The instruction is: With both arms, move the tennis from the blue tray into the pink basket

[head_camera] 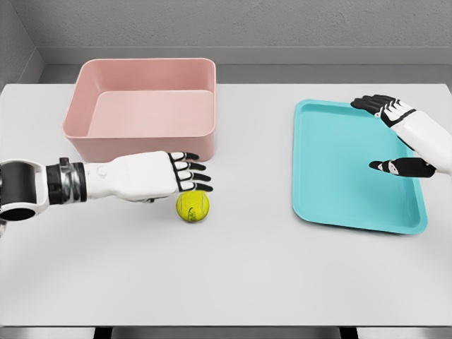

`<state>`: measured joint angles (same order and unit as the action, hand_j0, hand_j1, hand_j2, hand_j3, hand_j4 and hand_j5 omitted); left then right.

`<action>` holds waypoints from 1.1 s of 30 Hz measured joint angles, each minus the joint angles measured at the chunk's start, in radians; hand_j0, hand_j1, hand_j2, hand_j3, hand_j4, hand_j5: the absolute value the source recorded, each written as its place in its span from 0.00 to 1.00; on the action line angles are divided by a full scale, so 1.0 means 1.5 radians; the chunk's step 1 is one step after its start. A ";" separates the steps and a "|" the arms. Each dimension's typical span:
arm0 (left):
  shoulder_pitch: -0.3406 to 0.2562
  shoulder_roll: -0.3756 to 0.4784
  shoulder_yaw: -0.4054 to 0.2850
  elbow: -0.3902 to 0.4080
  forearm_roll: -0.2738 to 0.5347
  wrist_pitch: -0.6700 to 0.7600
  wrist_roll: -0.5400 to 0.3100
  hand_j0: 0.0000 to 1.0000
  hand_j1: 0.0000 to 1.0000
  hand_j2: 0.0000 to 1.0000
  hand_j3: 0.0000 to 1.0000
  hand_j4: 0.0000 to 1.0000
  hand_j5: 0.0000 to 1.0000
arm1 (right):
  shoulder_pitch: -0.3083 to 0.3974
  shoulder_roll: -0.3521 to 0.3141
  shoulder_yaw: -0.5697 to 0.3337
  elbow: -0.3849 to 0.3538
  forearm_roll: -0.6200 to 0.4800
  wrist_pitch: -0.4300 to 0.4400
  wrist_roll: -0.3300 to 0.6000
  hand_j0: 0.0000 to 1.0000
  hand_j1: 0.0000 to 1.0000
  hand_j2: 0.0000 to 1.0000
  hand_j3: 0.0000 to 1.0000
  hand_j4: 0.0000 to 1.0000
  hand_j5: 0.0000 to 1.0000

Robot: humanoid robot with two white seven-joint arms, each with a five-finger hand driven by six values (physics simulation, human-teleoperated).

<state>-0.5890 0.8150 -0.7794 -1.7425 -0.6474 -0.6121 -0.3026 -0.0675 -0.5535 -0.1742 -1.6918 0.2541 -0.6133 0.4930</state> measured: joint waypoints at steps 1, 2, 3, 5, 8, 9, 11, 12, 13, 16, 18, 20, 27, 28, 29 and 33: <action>0.000 -0.004 -0.004 0.002 0.000 0.000 0.000 1.00 1.00 1.00 1.00 1.00 1.00 | 0.000 0.000 0.000 0.000 0.000 0.000 0.000 1.00 1.00 1.00 1.00 1.00 1.00; 0.000 -0.009 -0.008 0.005 0.000 0.000 0.000 1.00 1.00 1.00 1.00 1.00 1.00 | 0.000 0.000 0.000 0.000 0.000 0.000 0.000 1.00 1.00 1.00 1.00 1.00 1.00; -0.003 -0.012 -0.012 0.007 0.000 0.000 0.000 1.00 1.00 1.00 1.00 1.00 1.00 | 0.000 0.000 0.000 0.000 0.000 0.000 0.000 1.00 1.00 1.00 1.00 1.00 1.00; -0.005 -0.019 -0.019 0.014 0.000 0.000 0.000 1.00 1.00 1.00 1.00 1.00 1.00 | 0.000 0.000 0.000 0.000 -0.001 0.000 0.000 1.00 1.00 1.00 1.00 1.00 1.00; -0.009 -0.031 -0.029 0.031 0.000 0.000 0.000 1.00 1.00 1.00 1.00 1.00 1.00 | 0.000 0.000 0.000 0.000 -0.001 0.000 0.000 1.00 1.00 1.00 1.00 1.00 1.00; -0.009 -0.034 -0.032 0.036 -0.001 0.000 0.000 1.00 1.00 1.00 1.00 1.00 1.00 | 0.000 0.000 0.000 0.000 -0.001 0.000 0.000 1.00 1.00 1.00 1.00 1.00 1.00; -0.009 -0.040 -0.036 0.045 -0.001 0.000 0.000 1.00 1.00 1.00 1.00 1.00 1.00 | 0.000 0.000 0.000 0.000 -0.001 0.000 0.000 1.00 1.00 1.00 1.00 1.00 1.00; -0.009 -0.042 -0.037 0.047 -0.001 0.000 0.000 1.00 1.00 1.00 1.00 1.00 1.00 | 0.000 0.000 0.000 0.000 -0.001 0.000 0.000 1.00 1.00 1.00 1.00 1.00 1.00; -0.010 -0.044 -0.039 0.049 -0.001 0.000 0.000 1.00 1.00 1.00 1.00 1.00 1.00 | 0.000 0.000 0.000 0.000 -0.001 0.000 0.000 1.00 1.00 1.00 1.00 1.00 1.00; -0.016 -0.052 -0.044 0.057 -0.002 0.000 0.000 1.00 1.00 1.00 1.00 1.00 1.00 | 0.000 0.000 0.000 0.000 -0.001 0.000 0.000 1.00 1.00 1.00 1.00 1.00 1.00; -0.017 -0.056 -0.049 0.062 -0.003 0.000 0.000 1.00 1.00 1.00 1.00 1.00 1.00 | 0.000 0.000 0.000 0.000 -0.001 0.000 0.000 1.00 1.00 1.00 1.00 1.00 1.00; -0.017 -0.060 -0.051 0.067 -0.005 0.000 0.000 1.00 1.00 1.00 1.00 1.00 1.00 | 0.000 0.000 0.000 0.000 -0.001 0.000 0.000 1.00 1.00 1.00 1.00 1.00 1.00; -0.017 -0.069 -0.062 0.078 -0.008 0.000 0.000 1.00 1.00 1.00 1.00 1.00 1.00 | -0.001 0.000 0.000 0.001 -0.001 0.000 0.000 1.00 1.00 1.00 1.00 1.00 1.00; -0.017 -0.070 -0.063 0.079 -0.007 0.000 0.000 1.00 1.00 1.00 1.00 1.00 1.00 | -0.001 0.000 0.000 0.001 -0.001 0.000 0.000 1.00 1.00 1.00 1.00 1.00 1.00; -0.017 -0.071 -0.064 0.079 -0.008 0.000 0.000 1.00 1.00 1.00 1.00 1.00 1.00 | -0.001 0.000 0.000 0.000 -0.001 0.000 0.000 1.00 1.00 1.00 1.00 1.00 1.00; -0.016 -0.072 -0.066 0.081 -0.007 0.000 -0.006 0.83 0.83 0.83 0.83 0.83 0.83 | -0.002 0.000 0.000 0.001 -0.002 0.000 -0.001 1.00 1.00 1.00 1.00 1.00 1.00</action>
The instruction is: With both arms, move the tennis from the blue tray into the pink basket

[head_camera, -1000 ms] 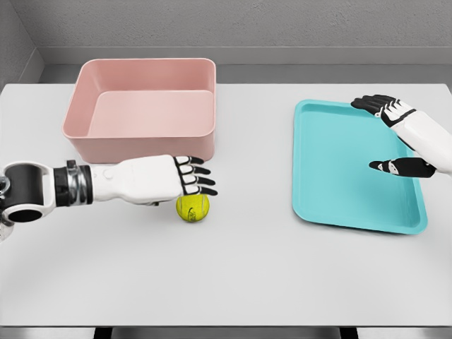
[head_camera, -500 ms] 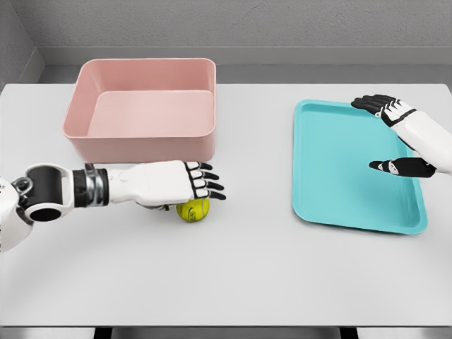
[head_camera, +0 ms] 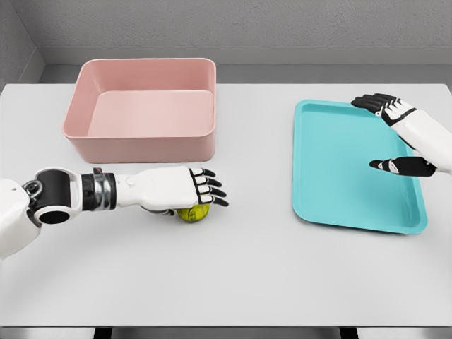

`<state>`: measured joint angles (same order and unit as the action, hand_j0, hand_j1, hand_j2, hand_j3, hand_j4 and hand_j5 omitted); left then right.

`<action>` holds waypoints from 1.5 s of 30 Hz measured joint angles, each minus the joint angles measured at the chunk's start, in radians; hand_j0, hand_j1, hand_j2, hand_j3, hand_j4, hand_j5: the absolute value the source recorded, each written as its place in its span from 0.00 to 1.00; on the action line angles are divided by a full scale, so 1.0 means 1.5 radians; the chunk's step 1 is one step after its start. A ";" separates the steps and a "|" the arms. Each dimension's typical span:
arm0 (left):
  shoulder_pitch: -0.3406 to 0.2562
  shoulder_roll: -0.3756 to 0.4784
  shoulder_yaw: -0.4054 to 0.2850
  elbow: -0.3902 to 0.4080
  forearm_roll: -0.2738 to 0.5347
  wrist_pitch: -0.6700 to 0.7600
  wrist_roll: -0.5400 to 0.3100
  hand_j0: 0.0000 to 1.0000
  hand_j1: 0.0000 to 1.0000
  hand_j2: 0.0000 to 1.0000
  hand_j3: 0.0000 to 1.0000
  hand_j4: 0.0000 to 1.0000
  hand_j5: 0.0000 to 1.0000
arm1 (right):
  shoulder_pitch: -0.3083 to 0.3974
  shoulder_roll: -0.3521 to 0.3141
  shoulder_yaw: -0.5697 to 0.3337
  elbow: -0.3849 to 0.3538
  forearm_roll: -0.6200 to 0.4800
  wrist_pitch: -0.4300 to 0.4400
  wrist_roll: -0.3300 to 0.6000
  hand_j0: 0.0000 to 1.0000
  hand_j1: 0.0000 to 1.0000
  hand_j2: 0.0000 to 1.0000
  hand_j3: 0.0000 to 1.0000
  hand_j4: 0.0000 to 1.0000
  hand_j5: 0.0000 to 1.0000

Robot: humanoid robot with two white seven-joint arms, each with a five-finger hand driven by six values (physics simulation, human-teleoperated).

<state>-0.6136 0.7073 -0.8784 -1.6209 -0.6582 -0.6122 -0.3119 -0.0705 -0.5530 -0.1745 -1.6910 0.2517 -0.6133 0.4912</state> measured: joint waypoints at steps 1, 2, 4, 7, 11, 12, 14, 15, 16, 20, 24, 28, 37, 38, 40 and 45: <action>0.000 0.000 0.000 0.000 0.001 0.000 -0.004 0.82 0.82 0.82 0.82 0.82 0.82 | 0.001 0.000 0.000 0.000 0.000 0.000 0.000 1.00 1.00 1.00 1.00 1.00 1.00; 0.000 0.000 -0.001 0.000 0.001 0.000 -0.007 0.82 0.82 0.82 0.82 0.82 0.82 | 0.001 0.000 0.000 0.000 0.000 0.000 0.000 1.00 1.00 1.00 1.00 1.00 1.00; 0.001 0.000 -0.002 0.001 0.002 0.000 -0.011 0.81 0.81 0.81 0.81 0.81 0.81 | 0.001 0.000 0.000 0.001 0.000 0.000 0.000 1.00 1.00 1.00 1.00 1.00 1.00; 0.001 0.000 -0.002 0.001 0.002 0.000 -0.013 0.65 0.65 0.65 0.65 0.65 0.65 | 0.001 0.000 0.000 0.001 0.000 0.000 0.000 1.00 1.00 1.00 1.00 1.00 1.00; -0.002 0.001 -0.001 0.007 0.005 0.000 -0.019 0.49 0.49 0.49 0.49 0.49 0.49 | 0.002 0.000 0.000 0.001 0.000 0.000 -0.001 1.00 1.00 1.00 1.00 1.00 1.00; -0.003 0.001 -0.001 0.008 0.006 0.000 -0.020 0.49 0.49 0.49 0.49 0.49 0.49 | 0.002 0.000 0.000 0.000 0.000 0.000 -0.001 1.00 1.00 1.00 1.00 1.00 1.00; -0.005 0.001 -0.001 0.010 0.006 0.000 -0.023 0.49 0.49 0.49 0.49 0.49 0.49 | 0.002 0.000 -0.001 0.000 0.000 0.000 -0.001 1.00 1.00 1.00 1.00 1.00 1.00; -0.005 0.001 -0.001 0.011 0.006 0.000 -0.024 0.49 0.49 0.49 0.49 0.49 0.49 | 0.002 0.000 -0.001 0.000 0.000 0.000 -0.001 1.00 1.00 1.00 1.00 1.00 1.00; -0.005 0.001 -0.001 0.011 0.006 0.000 -0.025 0.49 0.49 0.49 0.49 0.49 0.49 | 0.002 0.000 -0.001 0.001 0.000 0.000 0.000 1.00 1.00 1.00 1.00 1.00 1.00; -0.012 0.002 -0.002 0.011 0.009 0.000 -0.027 0.49 0.49 0.49 0.49 0.49 0.49 | 0.002 -0.001 -0.001 0.001 0.000 0.000 0.000 1.00 1.00 1.00 1.00 1.00 1.00; -0.028 0.010 -0.001 0.003 0.025 -0.001 -0.027 0.49 0.49 0.49 0.49 0.49 0.49 | 0.002 -0.001 -0.001 0.001 0.000 0.000 -0.001 1.00 1.00 1.00 1.00 1.00 1.00; -0.053 0.021 -0.001 -0.003 0.044 0.000 -0.027 0.50 0.50 0.50 0.50 0.50 0.50 | 0.002 -0.001 -0.001 0.001 0.000 0.000 -0.001 1.00 1.00 1.00 1.00 1.00 1.00; -0.118 0.037 0.001 -0.004 0.090 0.000 -0.027 0.50 0.50 0.50 0.50 0.50 0.50 | 0.002 -0.001 -0.001 0.001 0.000 0.000 -0.001 1.00 1.00 1.00 1.00 1.00 1.00; -0.124 0.038 0.001 -0.002 0.093 0.000 -0.026 0.50 0.50 0.50 0.50 0.50 0.50 | 0.002 -0.001 -0.001 0.001 0.000 0.000 -0.001 1.00 1.00 1.00 1.00 1.00 1.00; -0.133 0.039 0.003 0.002 0.101 0.000 -0.026 0.50 0.50 0.50 0.50 0.50 0.50 | 0.002 -0.001 -0.001 0.001 0.000 0.000 -0.001 1.00 1.00 1.00 1.00 1.00 1.00; -0.162 0.040 0.006 0.019 0.118 0.000 -0.027 0.50 0.50 0.50 0.50 0.50 0.50 | 0.002 -0.001 -0.001 0.003 0.000 0.000 -0.001 1.00 1.00 1.00 1.00 1.00 1.00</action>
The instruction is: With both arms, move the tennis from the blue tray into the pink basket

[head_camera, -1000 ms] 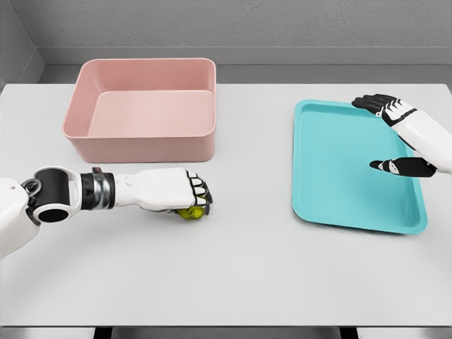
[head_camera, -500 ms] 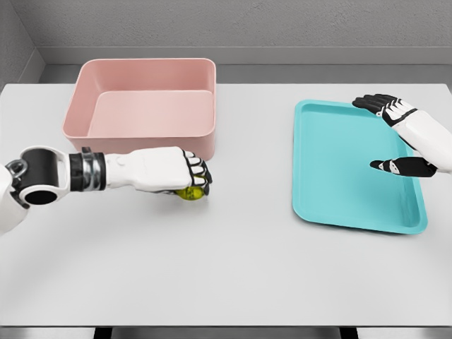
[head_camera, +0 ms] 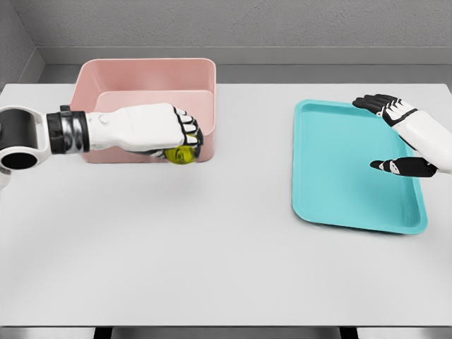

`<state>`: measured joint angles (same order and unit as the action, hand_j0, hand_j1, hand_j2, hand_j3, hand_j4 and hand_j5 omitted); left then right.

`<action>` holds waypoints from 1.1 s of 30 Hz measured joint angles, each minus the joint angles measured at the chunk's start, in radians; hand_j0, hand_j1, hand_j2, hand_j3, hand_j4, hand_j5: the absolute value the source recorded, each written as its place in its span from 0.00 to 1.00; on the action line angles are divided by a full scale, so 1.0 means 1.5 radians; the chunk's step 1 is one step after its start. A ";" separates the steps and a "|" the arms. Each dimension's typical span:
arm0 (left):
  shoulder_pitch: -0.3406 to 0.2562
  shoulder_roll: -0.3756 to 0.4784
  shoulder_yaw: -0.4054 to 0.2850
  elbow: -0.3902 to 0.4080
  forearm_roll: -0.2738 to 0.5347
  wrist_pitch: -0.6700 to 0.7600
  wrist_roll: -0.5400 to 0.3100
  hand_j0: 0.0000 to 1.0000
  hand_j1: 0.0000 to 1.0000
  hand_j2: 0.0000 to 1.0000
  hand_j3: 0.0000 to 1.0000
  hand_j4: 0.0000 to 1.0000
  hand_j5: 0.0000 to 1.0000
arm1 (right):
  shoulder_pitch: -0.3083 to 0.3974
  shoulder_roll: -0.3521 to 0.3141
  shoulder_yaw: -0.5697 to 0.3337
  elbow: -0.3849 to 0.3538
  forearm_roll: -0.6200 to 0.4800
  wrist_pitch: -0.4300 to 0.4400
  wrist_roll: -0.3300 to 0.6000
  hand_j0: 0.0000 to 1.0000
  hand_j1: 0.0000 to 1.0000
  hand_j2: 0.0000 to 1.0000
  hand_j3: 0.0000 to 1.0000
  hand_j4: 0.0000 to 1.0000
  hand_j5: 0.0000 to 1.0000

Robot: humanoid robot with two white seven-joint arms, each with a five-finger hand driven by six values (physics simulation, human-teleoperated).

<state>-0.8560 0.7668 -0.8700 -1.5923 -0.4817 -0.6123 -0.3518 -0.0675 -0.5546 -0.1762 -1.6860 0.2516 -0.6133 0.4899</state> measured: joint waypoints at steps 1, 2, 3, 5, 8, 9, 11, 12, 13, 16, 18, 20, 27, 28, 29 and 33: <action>-0.006 0.000 0.001 0.007 0.002 0.000 0.000 0.50 0.50 0.50 0.50 0.50 0.50 | 0.001 0.000 0.000 0.001 0.000 0.000 0.000 1.00 1.00 1.00 1.00 1.00 1.00; -0.008 0.000 0.002 0.015 0.005 0.000 0.000 0.50 0.50 0.50 0.50 0.50 0.50 | 0.000 0.000 0.000 0.001 0.000 0.000 0.000 1.00 1.00 1.00 1.00 1.00 1.00; -0.019 -0.001 0.003 0.024 0.008 0.000 0.000 0.50 0.50 0.50 0.50 0.50 0.50 | 0.001 0.000 0.000 0.002 0.000 0.000 0.000 1.00 1.00 1.00 1.00 1.00 1.00; -0.027 -0.003 0.005 0.044 0.014 0.000 0.000 0.50 0.50 0.50 0.50 0.50 0.50 | 0.001 0.000 0.000 0.002 0.000 0.000 0.000 1.00 1.00 1.00 1.00 1.00 1.00; -0.041 -0.006 0.006 0.074 0.018 0.000 0.000 0.50 0.50 0.50 0.50 0.50 0.50 | 0.001 0.000 0.000 0.002 0.000 0.000 0.000 1.00 1.00 1.00 1.00 1.00 1.00; -0.046 -0.006 0.006 0.082 0.019 0.000 0.000 0.50 0.50 0.50 0.50 0.50 0.50 | 0.001 0.000 0.000 0.002 0.000 0.000 0.001 1.00 1.00 1.00 1.00 1.00 1.00; -0.052 -0.007 0.011 0.099 0.020 -0.001 0.000 0.50 0.50 0.50 0.50 0.50 0.50 | 0.001 0.000 0.000 0.002 0.000 0.000 0.001 1.00 1.00 1.00 1.00 1.00 1.00; -0.057 -0.008 0.014 0.110 0.022 -0.001 0.000 0.50 0.50 0.50 0.50 0.50 0.50 | 0.001 0.000 0.000 0.001 0.000 0.000 0.001 1.00 1.00 1.00 1.00 1.00 1.00; -0.062 -0.009 0.018 0.122 0.023 -0.001 0.000 0.50 0.50 0.50 0.50 0.50 0.50 | 0.001 0.000 0.000 0.001 0.000 0.000 0.001 1.00 1.00 1.00 1.00 1.00 1.00; -0.063 -0.020 0.035 0.164 0.026 -0.001 0.000 0.50 0.50 0.50 0.50 0.50 0.50 | 0.001 0.000 0.000 0.001 0.000 0.000 0.001 1.00 1.00 1.00 1.00 1.00 1.00; -0.069 -0.030 0.049 0.196 0.028 -0.001 0.000 0.50 0.50 0.50 0.50 0.50 0.50 | 0.001 0.000 0.000 0.001 0.000 0.000 0.001 1.00 1.00 1.00 1.00 1.00 1.00; -0.079 -0.043 0.060 0.230 0.028 -0.001 0.000 0.50 0.50 0.50 0.50 0.50 0.50 | 0.001 0.000 0.000 0.001 0.000 0.000 0.001 1.00 1.00 1.00 1.00 1.00 1.00; -0.097 -0.079 0.085 0.333 0.031 0.000 0.003 1.00 1.00 1.00 1.00 1.00 1.00 | 0.001 0.000 0.000 0.002 0.000 0.000 0.001 1.00 1.00 1.00 1.00 1.00 1.00; -0.094 -0.081 0.087 0.339 0.032 0.000 0.004 1.00 1.00 1.00 1.00 1.00 1.00 | 0.001 0.000 0.000 0.002 0.000 0.000 0.001 1.00 1.00 1.00 1.00 1.00 1.00; -0.090 -0.083 0.088 0.342 0.033 0.000 0.005 1.00 1.00 1.00 1.00 1.00 1.00 | 0.001 0.000 0.000 0.003 0.000 0.000 0.001 1.00 1.00 1.00 1.00 1.00 1.00; -0.081 -0.081 0.091 0.337 0.043 0.000 0.006 1.00 1.00 1.00 1.00 1.00 1.00 | 0.001 0.000 0.000 0.004 0.000 0.000 0.002 1.00 1.00 1.00 1.00 1.00 1.00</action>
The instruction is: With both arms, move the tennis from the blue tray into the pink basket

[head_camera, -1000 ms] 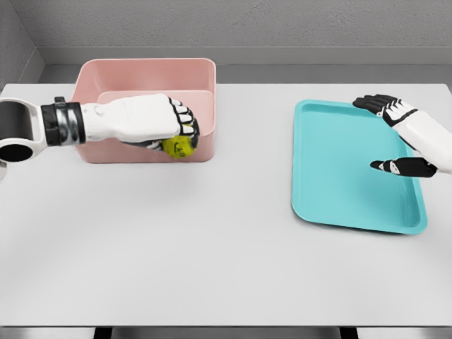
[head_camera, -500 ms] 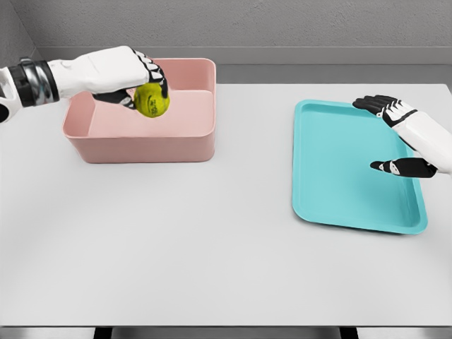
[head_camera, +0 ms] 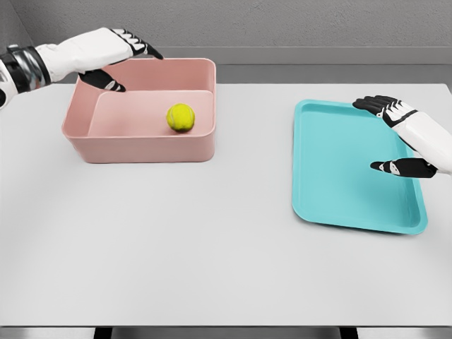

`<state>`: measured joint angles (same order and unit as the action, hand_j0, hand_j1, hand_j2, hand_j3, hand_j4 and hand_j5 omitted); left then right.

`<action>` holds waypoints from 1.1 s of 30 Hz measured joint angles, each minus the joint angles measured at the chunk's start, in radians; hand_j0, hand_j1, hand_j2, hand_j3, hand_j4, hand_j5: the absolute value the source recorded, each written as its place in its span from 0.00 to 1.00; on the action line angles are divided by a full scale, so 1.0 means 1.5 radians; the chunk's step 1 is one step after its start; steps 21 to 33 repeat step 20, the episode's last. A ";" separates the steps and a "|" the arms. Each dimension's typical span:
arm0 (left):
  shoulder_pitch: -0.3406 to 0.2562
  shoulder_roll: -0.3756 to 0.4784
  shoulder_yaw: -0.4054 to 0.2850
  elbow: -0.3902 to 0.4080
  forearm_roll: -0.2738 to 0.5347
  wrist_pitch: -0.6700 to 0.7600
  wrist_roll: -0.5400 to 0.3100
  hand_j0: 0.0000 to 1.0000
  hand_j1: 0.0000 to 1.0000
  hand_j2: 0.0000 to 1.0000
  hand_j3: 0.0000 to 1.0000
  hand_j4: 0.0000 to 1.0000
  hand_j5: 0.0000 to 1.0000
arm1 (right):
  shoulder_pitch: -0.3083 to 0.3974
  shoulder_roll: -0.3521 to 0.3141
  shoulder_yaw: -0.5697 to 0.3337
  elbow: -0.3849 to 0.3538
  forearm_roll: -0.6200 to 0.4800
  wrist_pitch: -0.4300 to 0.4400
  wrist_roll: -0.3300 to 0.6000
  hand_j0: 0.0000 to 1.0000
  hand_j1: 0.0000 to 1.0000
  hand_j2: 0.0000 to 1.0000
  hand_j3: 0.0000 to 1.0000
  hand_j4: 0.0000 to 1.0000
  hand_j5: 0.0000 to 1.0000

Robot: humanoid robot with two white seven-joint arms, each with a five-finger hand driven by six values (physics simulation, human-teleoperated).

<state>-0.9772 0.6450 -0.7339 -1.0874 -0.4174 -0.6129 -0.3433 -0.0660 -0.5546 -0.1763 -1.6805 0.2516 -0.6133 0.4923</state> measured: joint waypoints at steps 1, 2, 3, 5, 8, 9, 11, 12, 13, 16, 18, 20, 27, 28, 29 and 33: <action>0.002 0.004 0.000 -0.004 0.007 0.000 0.000 1.00 1.00 1.00 1.00 1.00 1.00 | 0.000 0.000 0.000 0.000 0.000 0.000 0.000 1.00 1.00 1.00 1.00 1.00 1.00; 0.010 0.012 0.000 -0.007 0.019 0.000 0.000 1.00 1.00 1.00 1.00 1.00 1.00 | 0.000 0.000 0.000 0.000 0.000 0.000 0.000 1.00 1.00 1.00 1.00 1.00 1.00; 0.014 0.022 0.000 -0.009 0.031 0.000 0.000 1.00 1.00 1.00 1.00 1.00 1.00 | 0.000 0.000 0.000 0.000 0.000 0.000 0.000 1.00 1.00 1.00 1.00 1.00 1.00; 0.022 0.042 0.001 -0.012 0.049 0.000 0.000 1.00 1.00 1.00 1.00 1.00 1.00 | 0.000 0.000 0.000 0.001 0.000 0.000 0.000 1.00 1.00 1.00 1.00 1.00 1.00; 0.032 0.074 0.001 -0.013 0.084 0.000 -0.001 1.00 1.00 1.00 1.00 1.00 1.00 | 0.000 0.000 0.000 0.001 0.000 0.000 0.000 1.00 1.00 1.00 1.00 1.00 1.00; 0.033 0.085 0.002 -0.013 0.093 0.000 -0.001 1.00 1.00 1.00 1.00 1.00 1.00 | 0.001 0.000 -0.001 0.000 0.000 0.000 0.000 1.00 1.00 1.00 1.00 1.00 1.00; 0.040 0.107 0.003 -0.013 0.102 0.000 -0.001 1.00 1.00 1.00 1.00 1.00 1.00 | 0.004 0.000 -0.005 0.000 0.000 0.000 0.000 1.00 1.00 1.00 1.00 1.00 1.00; 0.043 0.120 0.005 -0.013 0.106 0.000 -0.001 1.00 1.00 1.00 1.00 1.00 1.00 | 0.004 0.000 -0.006 0.000 0.000 0.000 0.000 1.00 1.00 1.00 1.00 1.00 1.00; 0.047 0.134 0.007 -0.013 0.108 0.000 -0.001 1.00 1.00 1.00 1.00 1.00 1.00 | 0.004 0.000 -0.007 0.000 0.000 0.000 0.000 1.00 1.00 1.00 1.00 1.00 1.00; 0.058 0.159 0.010 -0.011 0.111 0.000 -0.001 1.00 1.00 1.00 1.00 1.00 1.00 | 0.004 0.000 -0.008 0.001 0.000 0.000 0.000 1.00 1.00 1.00 1.00 1.00 1.00; 0.059 0.167 0.011 -0.009 0.112 0.000 -0.001 1.00 1.00 1.00 1.00 1.00 1.00 | 0.004 0.000 -0.009 0.001 0.000 0.000 0.000 1.00 1.00 1.00 1.00 1.00 1.00; 0.061 0.170 0.011 -0.008 0.113 0.000 -0.001 1.00 1.00 1.00 1.00 1.00 1.00 | 0.004 0.000 -0.009 0.001 0.000 0.000 0.000 1.00 1.00 1.00 1.00 1.00 1.00; 0.061 0.170 0.011 -0.008 0.113 0.000 -0.001 1.00 1.00 1.00 1.00 1.00 1.00 | 0.004 0.000 -0.009 0.001 0.000 0.000 0.000 1.00 1.00 1.00 1.00 1.00 1.00; 0.061 0.170 0.011 -0.008 0.113 0.000 -0.001 1.00 1.00 1.00 1.00 1.00 1.00 | 0.004 0.000 -0.009 0.001 0.000 0.000 0.000 1.00 1.00 1.00 1.00 1.00 1.00; 0.061 0.170 0.011 -0.008 0.113 0.000 -0.001 1.00 1.00 1.00 1.00 1.00 1.00 | 0.004 0.000 -0.009 0.001 0.000 0.000 0.000 1.00 1.00 1.00 1.00 1.00 1.00; 0.061 0.170 0.011 -0.008 0.113 0.000 -0.001 1.00 1.00 1.00 1.00 1.00 1.00 | 0.004 0.000 -0.009 0.001 0.000 0.000 0.000 1.00 1.00 1.00 1.00 1.00 1.00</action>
